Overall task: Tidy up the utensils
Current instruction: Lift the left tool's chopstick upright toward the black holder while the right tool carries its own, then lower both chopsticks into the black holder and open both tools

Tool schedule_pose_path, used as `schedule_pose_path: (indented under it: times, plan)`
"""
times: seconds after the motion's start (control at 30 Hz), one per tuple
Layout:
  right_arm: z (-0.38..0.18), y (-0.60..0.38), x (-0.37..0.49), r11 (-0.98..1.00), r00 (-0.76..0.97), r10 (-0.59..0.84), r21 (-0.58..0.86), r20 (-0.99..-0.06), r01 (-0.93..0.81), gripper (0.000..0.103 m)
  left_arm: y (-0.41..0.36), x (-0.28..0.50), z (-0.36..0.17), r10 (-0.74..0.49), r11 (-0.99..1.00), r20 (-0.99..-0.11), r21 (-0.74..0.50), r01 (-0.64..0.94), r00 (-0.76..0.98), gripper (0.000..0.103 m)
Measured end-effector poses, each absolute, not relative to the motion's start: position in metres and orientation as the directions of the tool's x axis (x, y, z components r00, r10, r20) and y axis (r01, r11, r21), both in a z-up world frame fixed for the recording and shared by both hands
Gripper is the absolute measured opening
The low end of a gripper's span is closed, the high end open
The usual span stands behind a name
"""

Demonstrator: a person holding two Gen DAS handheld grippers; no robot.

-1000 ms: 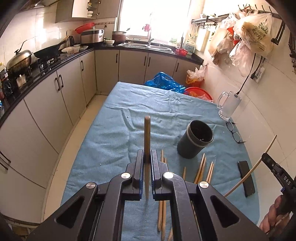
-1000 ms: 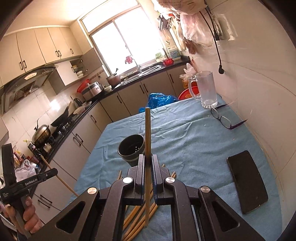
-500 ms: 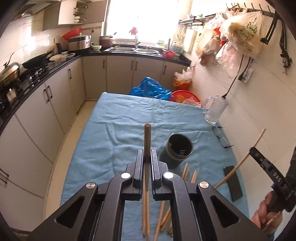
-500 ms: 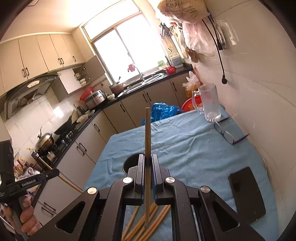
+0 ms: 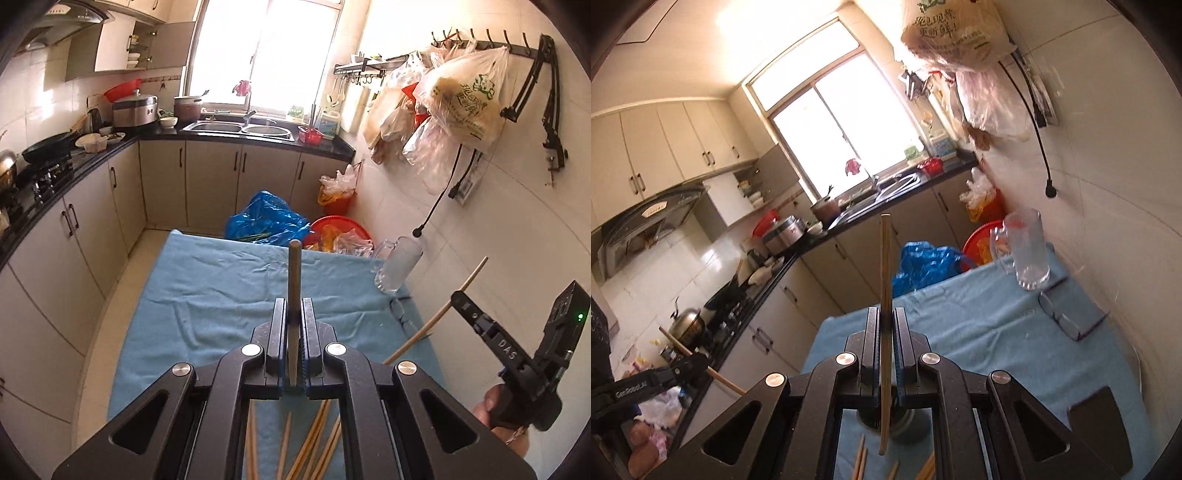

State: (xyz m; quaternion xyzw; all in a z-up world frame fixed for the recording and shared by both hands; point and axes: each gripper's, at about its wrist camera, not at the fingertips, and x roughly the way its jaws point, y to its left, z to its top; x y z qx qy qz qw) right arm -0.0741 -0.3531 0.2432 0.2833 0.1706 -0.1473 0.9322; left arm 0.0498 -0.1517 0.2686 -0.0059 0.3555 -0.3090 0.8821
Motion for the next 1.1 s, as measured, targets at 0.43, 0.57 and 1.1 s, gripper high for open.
schedule_pose_path:
  times: [0.43, 0.57, 1.1]
  plan:
    - [0.193, -0.377, -0.001, 0.771, 0.851, -0.15, 0.48, -0.503, 0.419, 0.007, -0.198, 0.105, 0.198, -0.552, 0.793, -0.709, -0.285, 0.538, 0.438, 0.006]
    - [0.164, -0.374, 0.016, 0.775, 0.821, -0.109, 0.47, -0.56, 0.423, 0.007, -0.202, 0.116, 0.173, -0.536, 0.798, -0.741, -0.288, 0.529, 0.405, 0.006]
    - [0.154, -0.363, -0.003, 0.799, 0.815, -0.073, 0.456, -0.574, 0.393, 0.023, -0.178, 0.098, 0.176, -0.553, 0.788, -0.7, -0.264, 0.556, 0.451, 0.026]
